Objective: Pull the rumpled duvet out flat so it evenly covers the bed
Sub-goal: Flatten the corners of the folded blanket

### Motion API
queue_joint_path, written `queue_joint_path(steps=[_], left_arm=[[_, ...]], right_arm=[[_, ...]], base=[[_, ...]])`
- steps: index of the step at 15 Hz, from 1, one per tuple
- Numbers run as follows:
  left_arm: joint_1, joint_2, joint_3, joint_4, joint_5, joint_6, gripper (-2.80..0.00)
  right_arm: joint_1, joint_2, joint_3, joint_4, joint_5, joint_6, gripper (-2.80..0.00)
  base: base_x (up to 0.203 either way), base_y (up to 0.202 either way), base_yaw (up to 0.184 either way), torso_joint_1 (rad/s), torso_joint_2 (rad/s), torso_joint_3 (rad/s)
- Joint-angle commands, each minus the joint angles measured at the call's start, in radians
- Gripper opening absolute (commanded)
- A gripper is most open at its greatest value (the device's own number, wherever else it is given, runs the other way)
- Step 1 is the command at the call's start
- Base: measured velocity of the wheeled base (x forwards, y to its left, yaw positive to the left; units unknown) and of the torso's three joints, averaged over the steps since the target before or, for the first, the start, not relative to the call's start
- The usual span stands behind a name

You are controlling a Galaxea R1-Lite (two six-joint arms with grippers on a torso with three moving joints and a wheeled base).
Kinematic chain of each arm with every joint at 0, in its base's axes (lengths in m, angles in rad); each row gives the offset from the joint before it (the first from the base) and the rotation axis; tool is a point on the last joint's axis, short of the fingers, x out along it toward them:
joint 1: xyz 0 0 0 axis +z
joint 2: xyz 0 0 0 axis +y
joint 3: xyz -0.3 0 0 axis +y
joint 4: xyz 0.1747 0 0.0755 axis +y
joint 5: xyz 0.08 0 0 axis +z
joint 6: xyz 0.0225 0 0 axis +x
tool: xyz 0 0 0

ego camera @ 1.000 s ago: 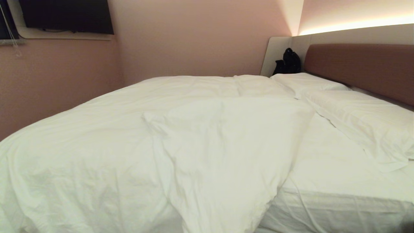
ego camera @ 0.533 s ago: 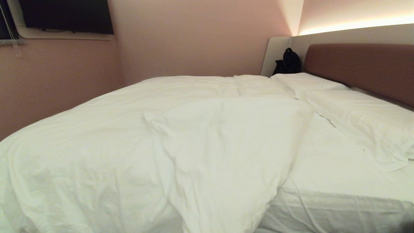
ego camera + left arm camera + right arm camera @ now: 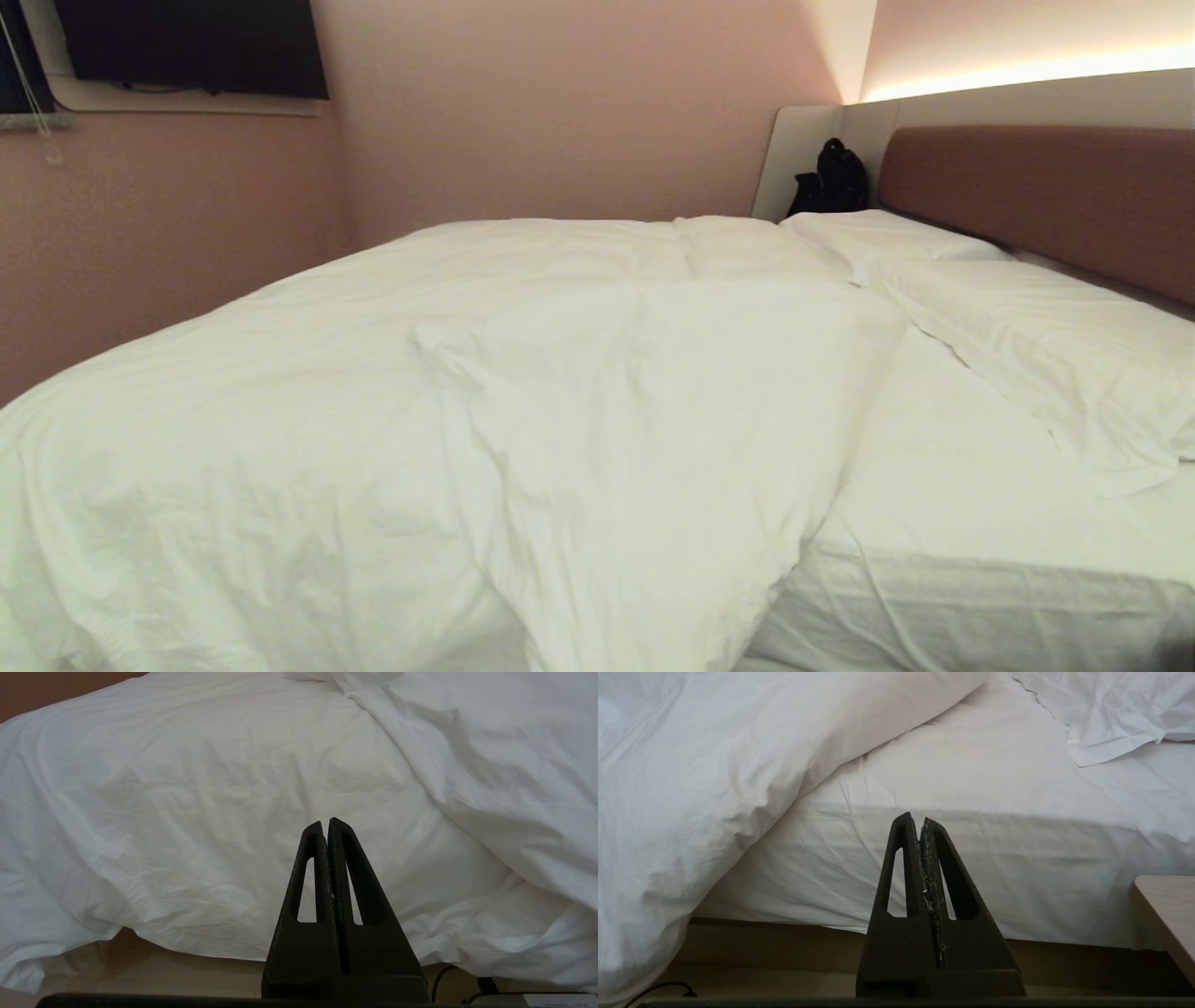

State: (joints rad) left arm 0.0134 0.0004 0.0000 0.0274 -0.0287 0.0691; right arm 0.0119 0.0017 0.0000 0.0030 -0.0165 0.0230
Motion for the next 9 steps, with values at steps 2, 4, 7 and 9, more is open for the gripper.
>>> queue_joint_path(steps=[2,4,7,9], left_arm=[[0.000,0.000,0.000,0.000,0.000,0.001,-2.80],[0.000,0.000,0.000,0.000,0.001,0.003,-2.80],[0.000,0.000,0.000,0.002,0.001,-0.002,-2.80],[0.000,0.000,0.000,0.000,0.003,-0.003,-2.80]], right_arm=[[0.000,0.000,0.000,0.000,0.000,0.000,-2.80],[0.000,0.000,0.000,0.000,0.000,0.000,-2.80],[0.000,0.000,0.000,0.000,0.000,0.000,-2.80],[0.000,0.000,0.000,0.000,0.000,0.000,-2.80]], base=[[0.000,0.000,0.000,0.000,0.00,0.000],[0.000,0.000,0.000,0.000,0.00,0.000],[-0.042,0.000,0.000,0.005,0.00,0.001],[-0.191,0.000,0.003,0.002,0.01,0.000]])
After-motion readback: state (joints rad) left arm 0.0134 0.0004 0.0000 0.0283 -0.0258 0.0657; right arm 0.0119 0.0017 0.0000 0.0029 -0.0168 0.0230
